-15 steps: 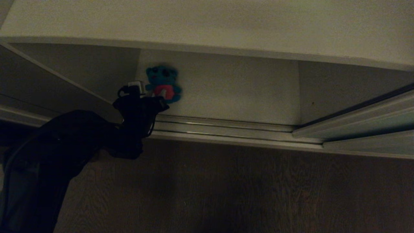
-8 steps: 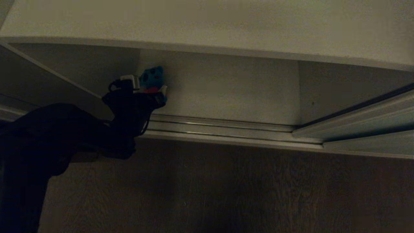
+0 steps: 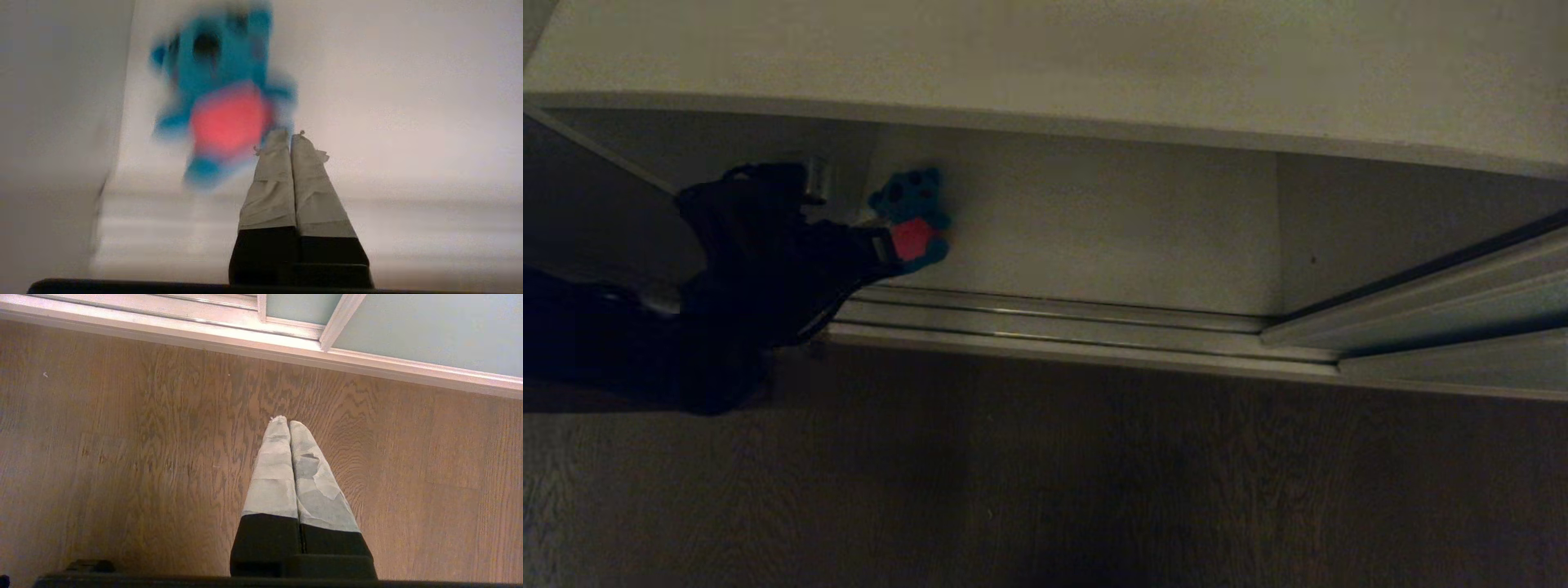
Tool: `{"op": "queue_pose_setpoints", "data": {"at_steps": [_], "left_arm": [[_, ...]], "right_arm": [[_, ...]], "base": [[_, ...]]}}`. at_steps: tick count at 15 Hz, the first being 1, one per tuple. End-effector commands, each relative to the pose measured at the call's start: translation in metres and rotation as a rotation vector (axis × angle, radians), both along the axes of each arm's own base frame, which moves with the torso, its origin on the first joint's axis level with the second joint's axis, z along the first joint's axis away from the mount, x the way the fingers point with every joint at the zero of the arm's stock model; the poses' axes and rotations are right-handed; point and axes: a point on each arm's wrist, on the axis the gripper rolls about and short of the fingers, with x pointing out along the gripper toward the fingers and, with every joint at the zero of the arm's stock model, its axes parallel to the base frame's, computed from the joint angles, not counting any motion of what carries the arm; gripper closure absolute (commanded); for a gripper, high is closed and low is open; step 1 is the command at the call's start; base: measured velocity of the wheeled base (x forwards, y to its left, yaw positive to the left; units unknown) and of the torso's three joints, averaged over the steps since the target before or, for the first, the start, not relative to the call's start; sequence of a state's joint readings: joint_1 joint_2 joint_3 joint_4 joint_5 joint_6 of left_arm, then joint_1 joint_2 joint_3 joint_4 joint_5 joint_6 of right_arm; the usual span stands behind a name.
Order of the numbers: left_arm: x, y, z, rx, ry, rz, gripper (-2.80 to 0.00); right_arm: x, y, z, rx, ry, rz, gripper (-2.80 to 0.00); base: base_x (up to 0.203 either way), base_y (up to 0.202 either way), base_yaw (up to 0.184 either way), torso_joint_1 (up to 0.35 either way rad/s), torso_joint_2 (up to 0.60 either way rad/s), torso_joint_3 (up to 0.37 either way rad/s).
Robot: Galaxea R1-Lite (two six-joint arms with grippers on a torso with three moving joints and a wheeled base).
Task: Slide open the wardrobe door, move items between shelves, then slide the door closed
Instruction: Place the blue doll on the lower shelf, then place the green doll on the lower shelf
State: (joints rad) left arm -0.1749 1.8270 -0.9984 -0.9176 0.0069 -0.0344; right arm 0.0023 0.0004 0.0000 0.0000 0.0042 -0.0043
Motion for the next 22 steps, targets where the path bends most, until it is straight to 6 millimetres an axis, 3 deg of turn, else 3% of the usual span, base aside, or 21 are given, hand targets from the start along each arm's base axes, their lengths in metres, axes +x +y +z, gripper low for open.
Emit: {"op": "queue_pose_setpoints", "data": {"at_steps": [1,4,7,12,15,18,19,22], "left_arm": [[-0.066,0.012,0.025,0.035,0.061,-0.005,0.00],[-0.139,0.024,0.015,0.092,0.215,-0.018,0.00],[-0.196,0.034,-0.021,0.139,0.395,-0.029,0.00],[-0.301,0.056,-0.011,0.113,0.250,0.024,0.00],[-0.357,0.061,-0.036,0.133,0.128,0.059,0.00],[-0.385,0.061,-0.088,0.188,0.055,0.092,0.00],[-0.384,0.061,-0.111,0.207,0.073,0.100,0.00],[-0.371,0.060,-0.149,0.198,0.135,0.106,0.00]], "right_arm": [[0.000,0.000,-0.001,0.000,-0.003,0.001,0.00],[0.000,0.000,-0.001,0.000,-0.003,0.001,0.00],[0.000,0.000,-0.001,0.000,-0.003,0.000,0.00],[0.000,0.000,-0.001,0.000,-0.003,0.001,0.00],[0.000,0.000,-0.001,0.000,-0.003,0.000,0.00],[0.000,0.000,-0.001,0.000,-0.002,0.001,0.00],[0.000,0.000,-0.001,0.000,-0.003,0.001,0.00],[0.000,0.000,-0.001,0.000,-0.002,0.001,0.00]], "base": [[0.000,0.000,0.000,0.000,0.00,0.000],[0.000,0.000,0.000,0.000,0.00,0.000],[0.000,0.000,0.000,0.000,0.00,0.000],[0.000,0.000,0.000,0.000,0.00,0.000],[0.000,0.000,0.000,0.000,0.00,0.000],[0.000,0.000,0.000,0.000,0.00,0.000],[0.000,0.000,0.000,0.000,0.00,0.000],[0.000,0.000,0.000,0.000,0.00,0.000]]}}
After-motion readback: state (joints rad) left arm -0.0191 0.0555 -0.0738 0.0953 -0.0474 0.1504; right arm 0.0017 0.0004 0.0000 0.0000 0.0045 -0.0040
